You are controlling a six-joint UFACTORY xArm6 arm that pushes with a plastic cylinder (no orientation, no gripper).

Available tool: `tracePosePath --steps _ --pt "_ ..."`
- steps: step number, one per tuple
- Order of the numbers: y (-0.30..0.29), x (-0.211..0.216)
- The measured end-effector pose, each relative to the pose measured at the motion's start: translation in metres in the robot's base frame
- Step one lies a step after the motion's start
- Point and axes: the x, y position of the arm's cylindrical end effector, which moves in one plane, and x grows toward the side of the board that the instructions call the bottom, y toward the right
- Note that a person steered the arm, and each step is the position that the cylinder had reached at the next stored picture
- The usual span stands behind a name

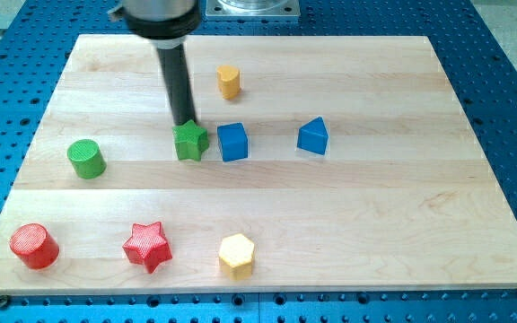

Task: Slide the green star horizontally to the green circle

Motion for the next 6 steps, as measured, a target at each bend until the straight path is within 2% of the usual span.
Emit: tracePosePath --steps 1,2,3,4,6 --pt "0.056 0.0" --pt "0.048 0.019" --pt "-0.001 0.046" --pt "-0.029 0.052" --pt "0.027 -0.009"
